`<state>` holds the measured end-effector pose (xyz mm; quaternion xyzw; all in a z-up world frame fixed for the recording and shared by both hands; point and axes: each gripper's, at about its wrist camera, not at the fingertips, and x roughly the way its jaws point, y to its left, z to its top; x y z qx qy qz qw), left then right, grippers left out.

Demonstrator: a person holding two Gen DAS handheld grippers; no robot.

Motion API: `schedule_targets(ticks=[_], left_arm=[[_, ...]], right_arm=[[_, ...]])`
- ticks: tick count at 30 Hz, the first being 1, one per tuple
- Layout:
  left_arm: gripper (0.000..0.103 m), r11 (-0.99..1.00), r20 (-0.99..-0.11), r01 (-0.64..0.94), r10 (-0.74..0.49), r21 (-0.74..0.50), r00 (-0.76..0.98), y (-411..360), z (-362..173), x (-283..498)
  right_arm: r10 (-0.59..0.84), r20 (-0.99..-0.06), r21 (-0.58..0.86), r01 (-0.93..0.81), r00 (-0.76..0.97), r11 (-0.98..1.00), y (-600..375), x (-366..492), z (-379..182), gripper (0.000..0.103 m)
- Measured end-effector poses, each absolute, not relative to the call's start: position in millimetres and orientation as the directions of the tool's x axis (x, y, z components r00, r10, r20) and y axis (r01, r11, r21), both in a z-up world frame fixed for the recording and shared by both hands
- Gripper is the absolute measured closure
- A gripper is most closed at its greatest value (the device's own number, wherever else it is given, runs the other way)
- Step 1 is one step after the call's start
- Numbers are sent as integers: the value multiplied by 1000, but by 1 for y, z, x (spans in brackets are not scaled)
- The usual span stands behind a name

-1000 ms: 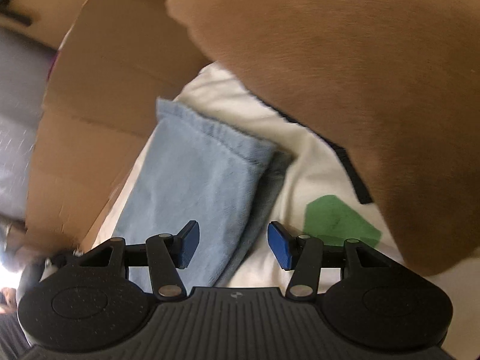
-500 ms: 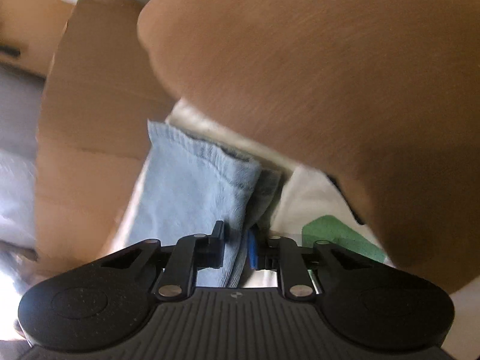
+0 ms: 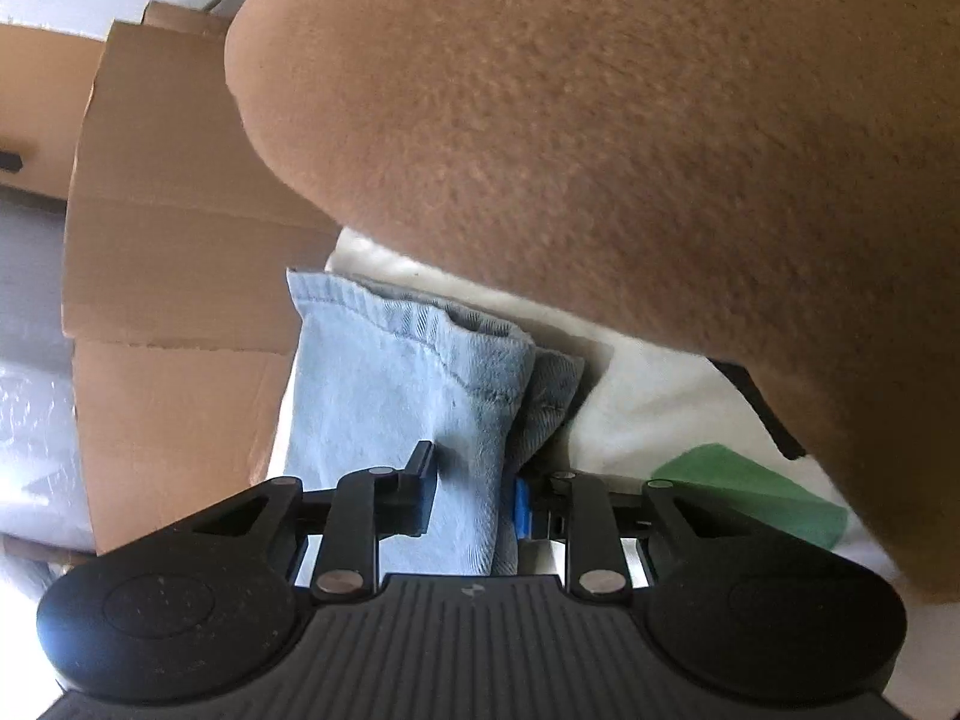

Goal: Fold clothes

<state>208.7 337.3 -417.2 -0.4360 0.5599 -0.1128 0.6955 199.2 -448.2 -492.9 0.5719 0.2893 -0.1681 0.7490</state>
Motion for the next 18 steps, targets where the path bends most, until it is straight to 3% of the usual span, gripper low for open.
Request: schedule_targets(ticks=[4,11,18], left_arm=[[51,592,-682,-340,-634,-731,363,339,-418,209],[64,596,-689,-345,-622,-725,371,342,-421,203],[64,613,-698,-335,-613,-716,370,343,-419,201]], right_arm=[[65,-593,779,552,803,297,-445,200,-487,75],[93,-607,771,556,789,311,-438,210,-498,72],[134,-601,779,539,788,320,-427,217,-506,73]])
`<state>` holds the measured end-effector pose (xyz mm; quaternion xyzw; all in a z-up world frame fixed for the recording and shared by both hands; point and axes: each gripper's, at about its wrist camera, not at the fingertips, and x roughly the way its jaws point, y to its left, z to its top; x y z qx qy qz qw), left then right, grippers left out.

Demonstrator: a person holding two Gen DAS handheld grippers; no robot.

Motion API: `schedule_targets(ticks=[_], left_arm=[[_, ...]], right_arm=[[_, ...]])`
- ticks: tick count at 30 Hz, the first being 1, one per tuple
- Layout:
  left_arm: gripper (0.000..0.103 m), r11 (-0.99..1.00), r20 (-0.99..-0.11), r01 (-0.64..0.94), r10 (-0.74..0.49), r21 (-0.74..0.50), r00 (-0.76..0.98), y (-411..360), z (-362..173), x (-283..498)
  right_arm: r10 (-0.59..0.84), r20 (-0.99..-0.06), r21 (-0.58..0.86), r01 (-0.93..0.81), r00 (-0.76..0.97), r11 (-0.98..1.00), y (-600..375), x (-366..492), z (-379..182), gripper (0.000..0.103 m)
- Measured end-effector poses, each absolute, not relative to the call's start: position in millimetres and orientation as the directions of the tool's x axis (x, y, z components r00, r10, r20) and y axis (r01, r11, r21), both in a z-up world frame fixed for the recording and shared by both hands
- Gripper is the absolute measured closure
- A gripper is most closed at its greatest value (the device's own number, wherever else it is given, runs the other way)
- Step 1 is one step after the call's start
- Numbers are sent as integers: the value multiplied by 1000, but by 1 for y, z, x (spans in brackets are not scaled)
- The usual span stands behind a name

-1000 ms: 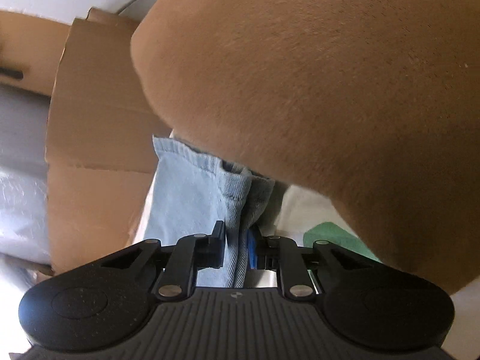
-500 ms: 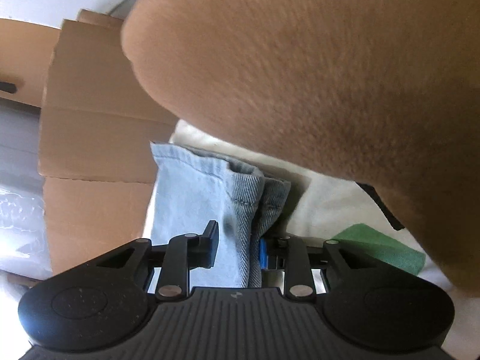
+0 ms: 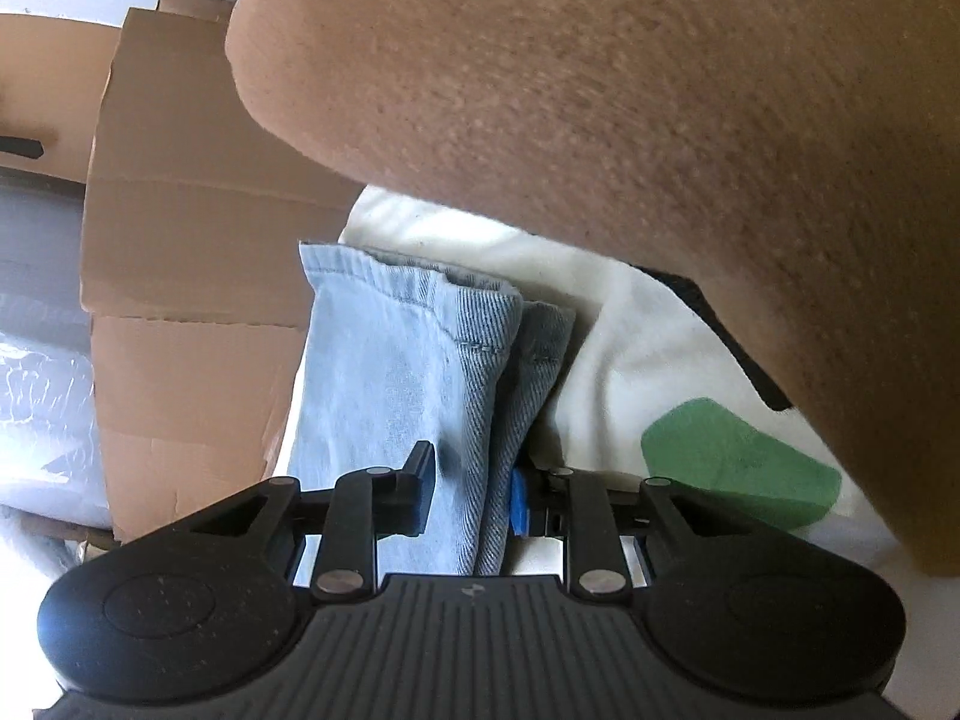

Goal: Fold clothes

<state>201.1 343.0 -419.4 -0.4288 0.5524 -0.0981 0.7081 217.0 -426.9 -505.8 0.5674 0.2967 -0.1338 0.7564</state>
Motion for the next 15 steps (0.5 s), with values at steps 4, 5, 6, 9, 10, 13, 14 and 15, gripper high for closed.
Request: schedule_targets(ticks=[4,5,6,9,10,13,14,15], left_arm=[[66,609,-695,-335,-620,-719,365,347,-420,200],[66,609,-695,-335,-620,-719,365,347,-420,200],[66,608,-694,-335,-620,-720,365,347,-419,200],[64,624,-699,-316,-620,-714,355,341,-418,200],[64,627,-700,-311,-622,-714,352,341,-418,199],[64,622,-696,-312,-626,-718,352,341,-421,201],[63,624,-696,-310,-626,-718,351,341,-421,201],[63,627,-697,-306,-625,-716,351,340,-421,203]], right_arm=[[142,-603,769,524,785,366,-424,231,-503,72],[142,-599,771,519,788,370,-424,234,-502,76],[133,-591,774,514,795,368,-424,234,-500,78],[115,-576,783,506,809,361,-426,237,-496,78],[113,-574,785,506,811,357,-426,239,-496,78],[108,-593,769,522,798,368,-432,252,-499,77],[110,-592,771,521,798,368,-430,255,-501,71],[116,-589,774,517,799,366,-428,259,-502,68]])
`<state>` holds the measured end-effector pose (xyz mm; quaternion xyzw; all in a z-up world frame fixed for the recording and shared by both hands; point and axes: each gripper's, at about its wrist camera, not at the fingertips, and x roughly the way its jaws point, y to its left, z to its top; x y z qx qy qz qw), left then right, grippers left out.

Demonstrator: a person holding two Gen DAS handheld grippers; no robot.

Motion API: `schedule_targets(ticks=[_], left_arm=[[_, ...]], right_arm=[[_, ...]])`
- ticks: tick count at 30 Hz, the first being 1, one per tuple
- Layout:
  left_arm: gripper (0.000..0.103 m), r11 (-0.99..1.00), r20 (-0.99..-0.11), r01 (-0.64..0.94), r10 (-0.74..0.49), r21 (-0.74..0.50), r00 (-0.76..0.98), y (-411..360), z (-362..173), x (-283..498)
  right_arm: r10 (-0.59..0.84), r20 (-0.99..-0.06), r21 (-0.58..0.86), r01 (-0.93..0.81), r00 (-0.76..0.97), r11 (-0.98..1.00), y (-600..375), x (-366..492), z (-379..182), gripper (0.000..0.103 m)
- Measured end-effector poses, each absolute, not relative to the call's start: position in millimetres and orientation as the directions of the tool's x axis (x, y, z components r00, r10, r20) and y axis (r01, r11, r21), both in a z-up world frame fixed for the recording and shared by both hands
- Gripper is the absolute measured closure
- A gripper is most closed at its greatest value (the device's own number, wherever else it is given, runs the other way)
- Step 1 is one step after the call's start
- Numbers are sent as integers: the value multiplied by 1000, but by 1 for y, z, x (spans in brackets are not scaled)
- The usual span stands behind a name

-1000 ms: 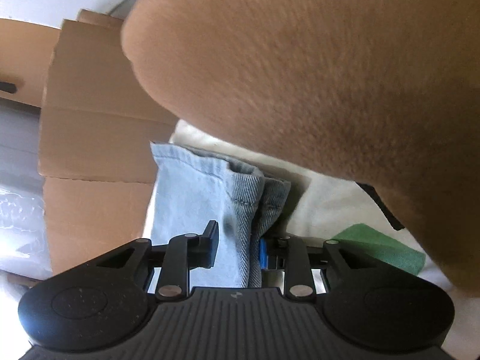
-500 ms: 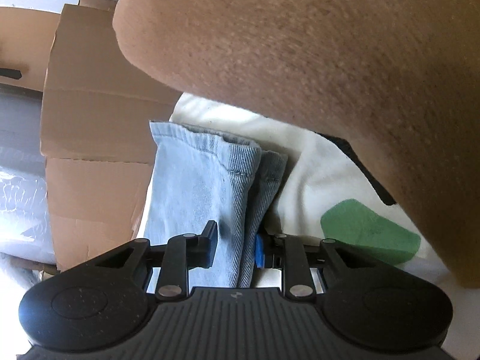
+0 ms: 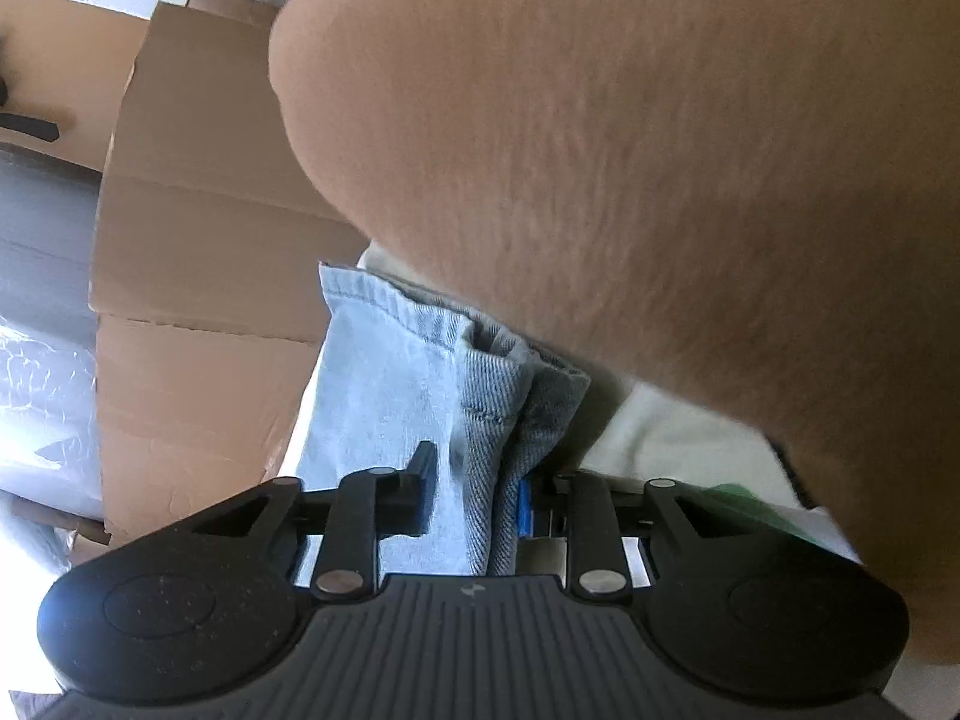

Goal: Fold clothes

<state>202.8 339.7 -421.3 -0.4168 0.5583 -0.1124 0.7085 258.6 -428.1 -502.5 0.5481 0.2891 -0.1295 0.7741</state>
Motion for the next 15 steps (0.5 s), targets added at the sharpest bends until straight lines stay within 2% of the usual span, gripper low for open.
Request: schedule_targets(ticks=[2,9,11,12,15], left_arm=[[63,632,-698,-299,-623,-715,354,337,-421,204],[63,598,-680,-325,-617,-733,396,338,-426,197],[68,608,-689,-327,-613,-724,387,338,-425,198],[70,619,-698,-324,-606,-715,383,337,-424,199],[74,656,-722,-308,-582,-689,375,334,-418,202]], right_arm=[[140,-578,786,502,804,362,-425,265,-507,65],[189,-525,831,452,830,323,-425,278,-518,67],[198,-526,829,447,827,335,-425,281,-517,86],[194,-533,824,453,824,341,-425,282,-516,92],[186,-517,836,446,835,320,-423,283,-514,96]])
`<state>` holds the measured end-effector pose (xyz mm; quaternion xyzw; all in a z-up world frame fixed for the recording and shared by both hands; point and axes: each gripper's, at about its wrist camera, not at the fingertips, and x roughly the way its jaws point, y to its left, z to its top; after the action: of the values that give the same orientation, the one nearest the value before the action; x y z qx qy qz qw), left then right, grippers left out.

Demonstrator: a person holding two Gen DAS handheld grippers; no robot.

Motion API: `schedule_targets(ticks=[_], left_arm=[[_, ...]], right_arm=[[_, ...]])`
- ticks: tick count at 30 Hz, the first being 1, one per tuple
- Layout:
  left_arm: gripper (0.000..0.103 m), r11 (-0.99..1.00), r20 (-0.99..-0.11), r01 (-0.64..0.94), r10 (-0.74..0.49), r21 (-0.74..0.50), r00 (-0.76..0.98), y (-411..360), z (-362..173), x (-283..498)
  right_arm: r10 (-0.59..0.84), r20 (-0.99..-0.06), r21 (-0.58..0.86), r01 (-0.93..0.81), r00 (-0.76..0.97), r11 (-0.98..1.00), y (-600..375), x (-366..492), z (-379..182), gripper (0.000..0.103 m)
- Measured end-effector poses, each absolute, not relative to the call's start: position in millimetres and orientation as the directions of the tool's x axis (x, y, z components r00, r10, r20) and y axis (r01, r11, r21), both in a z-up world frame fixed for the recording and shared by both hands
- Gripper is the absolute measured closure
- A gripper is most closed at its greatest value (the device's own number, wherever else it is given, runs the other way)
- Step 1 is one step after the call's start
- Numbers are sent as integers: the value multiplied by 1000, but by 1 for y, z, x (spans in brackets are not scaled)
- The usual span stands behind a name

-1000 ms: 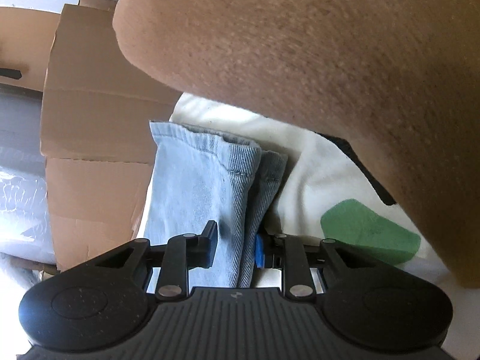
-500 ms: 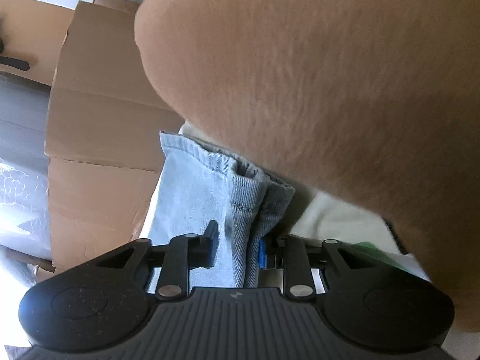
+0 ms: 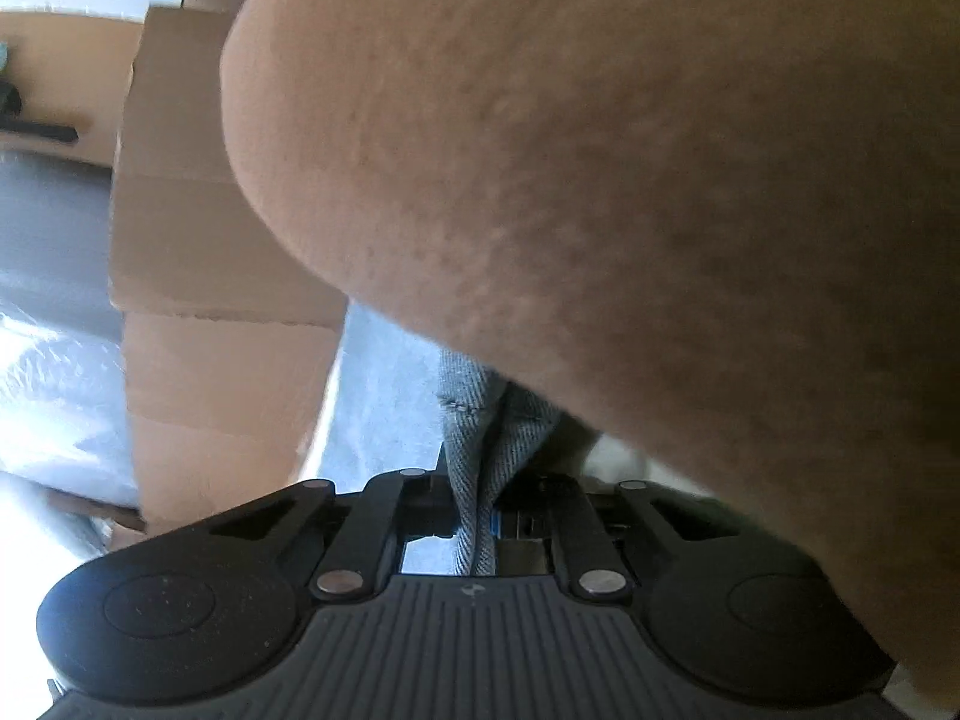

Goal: Fold clothes

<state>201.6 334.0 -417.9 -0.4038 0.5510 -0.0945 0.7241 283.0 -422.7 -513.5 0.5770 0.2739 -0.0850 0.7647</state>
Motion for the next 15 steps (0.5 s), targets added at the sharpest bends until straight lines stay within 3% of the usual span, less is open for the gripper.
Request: schedule_targets(ticks=[9,15], left_arm=[[81,714,-754,-264,-554,-648,353,325,-397,207],[82,804,-825,-217,-494,-554,275,314,-368,221]], right_arm=[[163,-538,808,450,827,380,-408,303,-476,97],[160,-549,802,462,821,380,-398,304,-448,97]])
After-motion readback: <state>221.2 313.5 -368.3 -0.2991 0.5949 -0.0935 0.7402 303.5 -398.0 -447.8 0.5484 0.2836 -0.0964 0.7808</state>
